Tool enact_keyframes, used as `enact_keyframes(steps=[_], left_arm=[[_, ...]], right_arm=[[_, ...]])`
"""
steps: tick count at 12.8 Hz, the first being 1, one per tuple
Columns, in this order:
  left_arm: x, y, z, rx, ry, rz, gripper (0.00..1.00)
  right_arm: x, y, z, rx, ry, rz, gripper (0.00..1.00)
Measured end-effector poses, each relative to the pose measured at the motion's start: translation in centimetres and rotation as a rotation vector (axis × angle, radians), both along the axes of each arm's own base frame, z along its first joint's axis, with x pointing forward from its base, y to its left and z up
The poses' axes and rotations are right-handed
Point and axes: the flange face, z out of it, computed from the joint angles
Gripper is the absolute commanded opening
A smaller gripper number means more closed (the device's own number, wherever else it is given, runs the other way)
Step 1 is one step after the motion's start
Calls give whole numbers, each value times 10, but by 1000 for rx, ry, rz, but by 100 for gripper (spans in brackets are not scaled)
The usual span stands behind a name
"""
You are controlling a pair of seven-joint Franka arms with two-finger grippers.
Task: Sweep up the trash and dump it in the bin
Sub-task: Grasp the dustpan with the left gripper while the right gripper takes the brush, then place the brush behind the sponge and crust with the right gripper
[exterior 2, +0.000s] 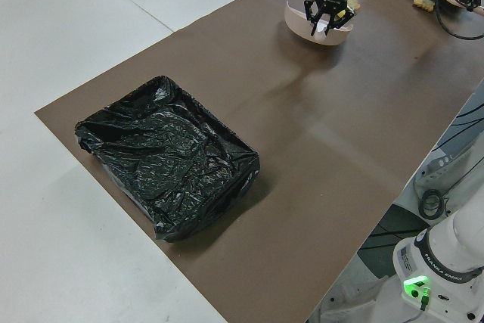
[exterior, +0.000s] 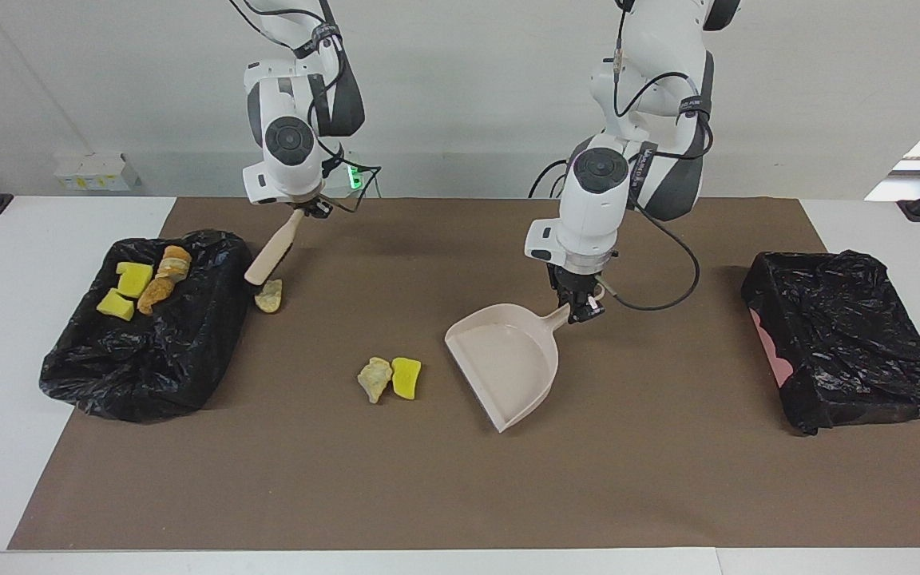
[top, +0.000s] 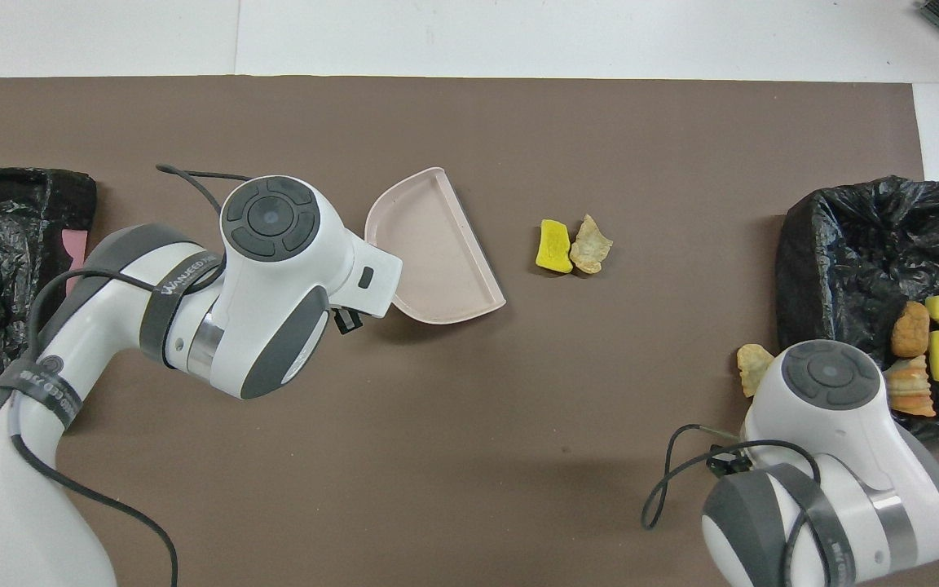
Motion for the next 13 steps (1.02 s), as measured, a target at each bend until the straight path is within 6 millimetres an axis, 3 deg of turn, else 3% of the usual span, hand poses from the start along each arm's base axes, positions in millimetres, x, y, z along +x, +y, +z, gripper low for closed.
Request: enact_keyframes(steps=[5, 10, 12, 13], left_arm=[[14, 23, -16, 9, 30, -77, 0], [14, 20, -22, 9, 36, -99, 0], [10, 16, -24, 9, 40, -108, 0], [6, 11, -27, 11, 45, -118, 0]], right_arm=[[-16, -4, -17, -5, -5, 19, 0], [0, 4, -36, 47, -80, 84, 0], [14, 27, -43, 83, -108, 116, 0], [23, 50, -39, 116, -115, 133, 0]])
